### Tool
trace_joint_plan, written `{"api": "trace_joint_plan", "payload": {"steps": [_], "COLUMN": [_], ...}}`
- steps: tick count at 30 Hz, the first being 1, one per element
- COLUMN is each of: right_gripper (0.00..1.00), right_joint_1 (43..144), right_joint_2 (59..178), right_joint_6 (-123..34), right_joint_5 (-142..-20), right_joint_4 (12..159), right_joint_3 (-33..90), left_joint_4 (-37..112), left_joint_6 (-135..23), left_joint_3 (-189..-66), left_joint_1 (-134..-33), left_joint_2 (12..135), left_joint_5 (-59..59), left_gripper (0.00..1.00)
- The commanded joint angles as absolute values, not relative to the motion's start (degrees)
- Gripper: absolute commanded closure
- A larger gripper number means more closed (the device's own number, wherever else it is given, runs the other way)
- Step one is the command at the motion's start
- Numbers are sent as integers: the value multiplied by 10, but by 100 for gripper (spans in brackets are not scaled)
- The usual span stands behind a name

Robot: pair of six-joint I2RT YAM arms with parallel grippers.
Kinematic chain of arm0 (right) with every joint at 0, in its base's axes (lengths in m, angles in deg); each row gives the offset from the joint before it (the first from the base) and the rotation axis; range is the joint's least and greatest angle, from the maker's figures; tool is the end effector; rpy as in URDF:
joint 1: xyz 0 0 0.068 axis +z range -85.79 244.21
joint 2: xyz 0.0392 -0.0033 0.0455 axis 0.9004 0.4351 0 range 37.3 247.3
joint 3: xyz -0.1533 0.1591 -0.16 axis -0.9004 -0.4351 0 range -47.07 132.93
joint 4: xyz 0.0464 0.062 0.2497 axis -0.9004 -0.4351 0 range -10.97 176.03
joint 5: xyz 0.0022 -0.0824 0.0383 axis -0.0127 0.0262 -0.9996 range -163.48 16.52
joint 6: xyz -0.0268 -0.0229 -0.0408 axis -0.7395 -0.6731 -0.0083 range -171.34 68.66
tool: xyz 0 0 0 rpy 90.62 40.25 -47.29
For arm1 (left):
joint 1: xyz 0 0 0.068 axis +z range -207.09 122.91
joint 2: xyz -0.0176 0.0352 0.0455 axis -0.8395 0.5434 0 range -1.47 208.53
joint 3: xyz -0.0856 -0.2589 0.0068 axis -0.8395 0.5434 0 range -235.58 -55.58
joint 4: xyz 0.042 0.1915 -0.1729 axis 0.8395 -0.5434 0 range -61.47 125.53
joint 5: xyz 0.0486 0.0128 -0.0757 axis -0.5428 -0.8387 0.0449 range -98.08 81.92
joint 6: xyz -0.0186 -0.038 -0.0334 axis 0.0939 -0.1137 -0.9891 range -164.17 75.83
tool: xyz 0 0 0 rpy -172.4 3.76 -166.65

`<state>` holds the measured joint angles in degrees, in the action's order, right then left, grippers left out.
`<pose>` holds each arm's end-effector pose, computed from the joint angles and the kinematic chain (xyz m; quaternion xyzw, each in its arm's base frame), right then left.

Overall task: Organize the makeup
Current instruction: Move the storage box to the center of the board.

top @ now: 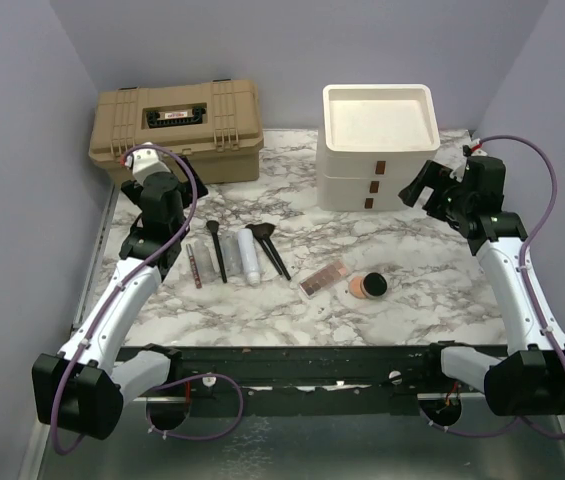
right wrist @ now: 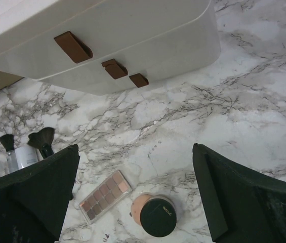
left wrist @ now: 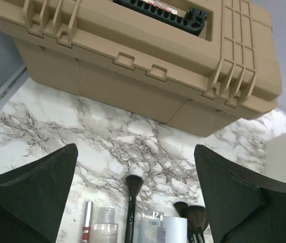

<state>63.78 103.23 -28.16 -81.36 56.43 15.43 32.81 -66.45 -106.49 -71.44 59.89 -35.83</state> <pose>0.2520 0.0030 0.3401 0.1473 0.8651 0.1531 0.4544 0.2444 -0.0454 0.3358 -0.2012 0.7486 -0.0113 0.6317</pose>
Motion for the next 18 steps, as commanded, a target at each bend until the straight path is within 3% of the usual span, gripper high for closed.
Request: {"api": "trace_joint_plan", "payload": {"steps": [1,7,11,18], "right_gripper": [0,0,0,0], "right_joint_1": [640,640,640,640], "right_joint_2": [1040,1020,1011,1005], "right_joint_6": [-281,-275,-274,-271], "right_joint_5": [-829,-789,-778,-721], "right_joint_4": [555,585,593,598], "right_joint_3": [154,134,132,154], "left_joint_4": [296,350,377,397], "left_joint_6": [-728,-616,-685,-725], "left_joint_3": [-1109,-1103,-1080,-1121], "left_joint_1": [-713,-713,-711,-710], "left_joint_2": [610,560,543,609], "left_joint_5": [-399,-152,-144,-18], "left_gripper": [1,1,1,1]}}
